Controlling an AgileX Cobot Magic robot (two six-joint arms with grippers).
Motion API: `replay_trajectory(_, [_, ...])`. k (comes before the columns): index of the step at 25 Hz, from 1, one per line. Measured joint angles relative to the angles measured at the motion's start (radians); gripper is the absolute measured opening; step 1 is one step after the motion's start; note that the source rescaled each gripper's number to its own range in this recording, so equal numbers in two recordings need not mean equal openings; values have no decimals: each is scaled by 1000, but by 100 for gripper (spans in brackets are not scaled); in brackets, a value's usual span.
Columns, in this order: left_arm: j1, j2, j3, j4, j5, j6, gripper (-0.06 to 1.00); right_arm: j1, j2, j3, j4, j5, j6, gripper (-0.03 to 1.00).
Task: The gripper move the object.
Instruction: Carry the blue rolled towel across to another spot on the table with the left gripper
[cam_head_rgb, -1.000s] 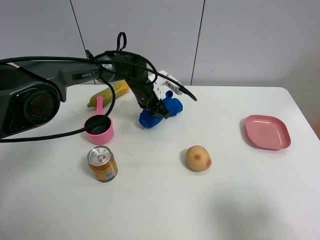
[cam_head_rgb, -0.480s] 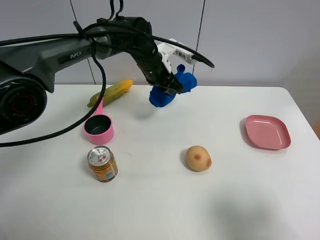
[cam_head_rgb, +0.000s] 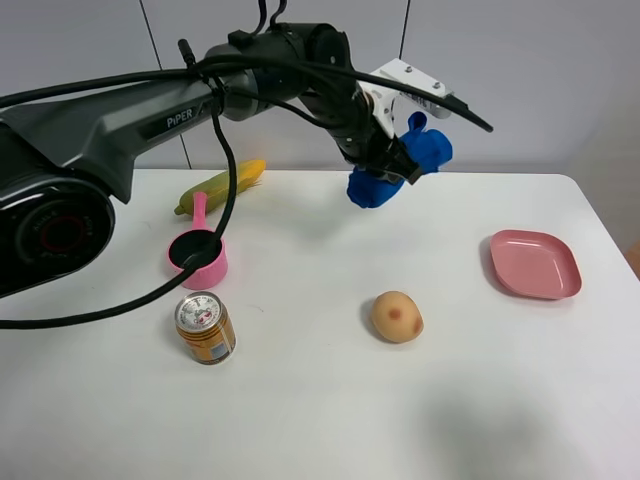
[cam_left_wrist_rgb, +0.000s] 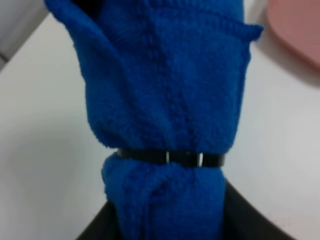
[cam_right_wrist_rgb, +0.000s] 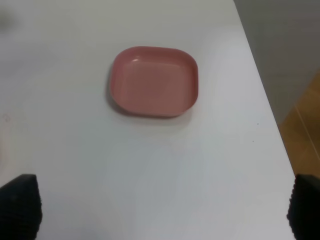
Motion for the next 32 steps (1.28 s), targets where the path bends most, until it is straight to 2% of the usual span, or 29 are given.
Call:
replay_trajectory(5, [-33, 47, 0, -17, -62, 4, 0, 0, 0, 0, 0, 0, 0, 100])
replay_trajectory(13, [-45, 163, 0, -51, -116, 7, 0, 0, 0, 0, 0, 0, 0, 100])
replay_trajectory(22, [-91, 225, -1, -158, -137, 7, 0, 0, 0, 0, 0, 0, 0, 100])
replay_trajectory(32, [-103, 256, -2, -160, -161, 35, 0, 0, 0, 0, 0, 0, 0, 100])
